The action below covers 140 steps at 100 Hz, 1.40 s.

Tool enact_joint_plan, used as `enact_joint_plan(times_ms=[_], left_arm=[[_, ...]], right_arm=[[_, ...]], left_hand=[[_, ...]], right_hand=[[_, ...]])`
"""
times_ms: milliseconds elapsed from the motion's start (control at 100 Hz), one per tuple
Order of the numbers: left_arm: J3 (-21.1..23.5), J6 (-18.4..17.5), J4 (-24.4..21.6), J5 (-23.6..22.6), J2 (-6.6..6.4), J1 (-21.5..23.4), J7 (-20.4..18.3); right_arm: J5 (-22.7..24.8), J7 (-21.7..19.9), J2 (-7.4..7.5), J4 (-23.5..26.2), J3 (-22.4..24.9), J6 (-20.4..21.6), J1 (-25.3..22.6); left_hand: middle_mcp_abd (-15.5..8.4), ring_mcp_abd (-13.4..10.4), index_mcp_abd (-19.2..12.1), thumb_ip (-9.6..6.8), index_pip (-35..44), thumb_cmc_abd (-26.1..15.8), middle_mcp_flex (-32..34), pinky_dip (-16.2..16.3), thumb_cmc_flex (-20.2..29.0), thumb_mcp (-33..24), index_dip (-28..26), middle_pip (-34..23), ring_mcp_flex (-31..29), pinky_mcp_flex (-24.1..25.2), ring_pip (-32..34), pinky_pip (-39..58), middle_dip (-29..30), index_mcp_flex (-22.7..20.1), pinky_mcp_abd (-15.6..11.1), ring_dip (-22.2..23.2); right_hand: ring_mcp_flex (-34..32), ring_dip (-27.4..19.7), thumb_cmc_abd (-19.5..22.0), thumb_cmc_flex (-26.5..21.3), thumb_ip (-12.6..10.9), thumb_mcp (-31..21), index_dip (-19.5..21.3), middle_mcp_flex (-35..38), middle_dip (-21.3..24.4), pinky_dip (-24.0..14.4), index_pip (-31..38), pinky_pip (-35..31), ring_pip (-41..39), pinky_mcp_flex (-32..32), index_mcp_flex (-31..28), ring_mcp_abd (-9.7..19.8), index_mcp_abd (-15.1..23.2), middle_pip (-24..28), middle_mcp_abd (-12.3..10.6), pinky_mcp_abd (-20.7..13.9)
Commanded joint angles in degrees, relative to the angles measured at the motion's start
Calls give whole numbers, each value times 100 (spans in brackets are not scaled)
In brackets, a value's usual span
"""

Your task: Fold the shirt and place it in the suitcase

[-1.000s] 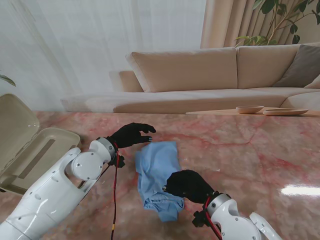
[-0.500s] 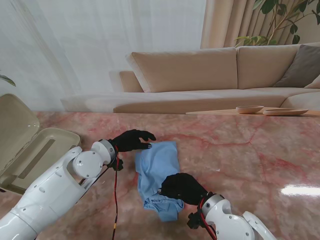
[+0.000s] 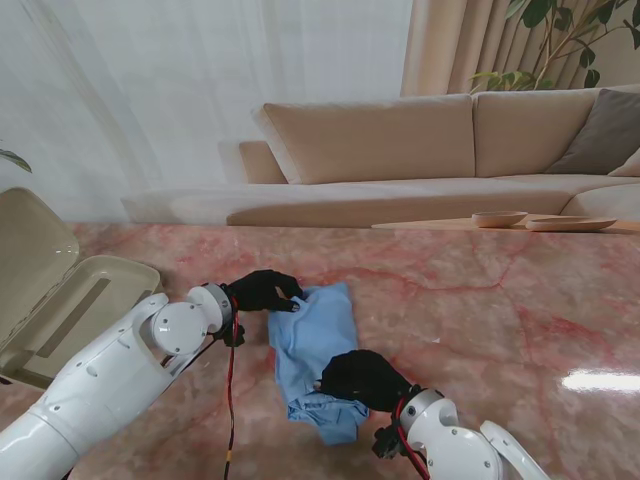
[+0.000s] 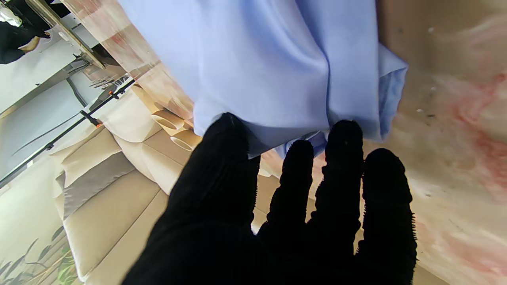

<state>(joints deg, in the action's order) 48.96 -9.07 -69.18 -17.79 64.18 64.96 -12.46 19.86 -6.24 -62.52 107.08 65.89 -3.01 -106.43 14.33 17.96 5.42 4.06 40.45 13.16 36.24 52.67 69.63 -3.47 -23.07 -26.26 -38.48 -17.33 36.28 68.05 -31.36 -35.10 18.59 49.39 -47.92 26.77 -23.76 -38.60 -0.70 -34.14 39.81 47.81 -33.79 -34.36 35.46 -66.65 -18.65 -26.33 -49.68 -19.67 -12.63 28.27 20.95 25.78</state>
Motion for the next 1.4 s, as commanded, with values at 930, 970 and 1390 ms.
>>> enact_joint_plan(times_ms=[930, 970, 1390], left_arm=[[438, 135, -687, -663, -208, 194, -314], [445, 140, -680, -645, -198, 160, -300], [-456, -174, 500, 106, 110, -885, -166]], right_arm=[[670, -350, 101, 547, 789, 363, -596], [691, -372, 108, 598, 864, 431, -691], [360, -490, 125, 693, 998, 710, -1044]], left_hand=[[-54, 48, 202, -53, -1467, -733, -289, -21, -327, 510, 10, 202, 345, 438, -223, -25, 441, 338, -17, -167], [-43, 59, 199, -54, -1514, -757, -303, -28, -354, 515, 3, 229, 374, 469, -252, -53, 452, 341, -7, -182], [-64, 148, 187, -109, -1858, -947, -451, -132, -484, 496, -56, 315, 511, 619, -516, -275, 481, 563, 102, -392]], right_hand=[[166, 12, 214, 108, -147, 256, 48, -164, 89, -50, -273, 125, -144, 286, 154, -48, 109, -220, -166, -20], [177, 134, 343, 144, -270, 377, 205, -292, 98, -106, -688, 120, -183, 278, 324, -52, 75, -293, -145, -37], [-276, 264, 541, 147, -404, 621, 185, -547, 173, -242, -1596, -315, -522, -248, 996, -41, -9, -358, 15, -84]])
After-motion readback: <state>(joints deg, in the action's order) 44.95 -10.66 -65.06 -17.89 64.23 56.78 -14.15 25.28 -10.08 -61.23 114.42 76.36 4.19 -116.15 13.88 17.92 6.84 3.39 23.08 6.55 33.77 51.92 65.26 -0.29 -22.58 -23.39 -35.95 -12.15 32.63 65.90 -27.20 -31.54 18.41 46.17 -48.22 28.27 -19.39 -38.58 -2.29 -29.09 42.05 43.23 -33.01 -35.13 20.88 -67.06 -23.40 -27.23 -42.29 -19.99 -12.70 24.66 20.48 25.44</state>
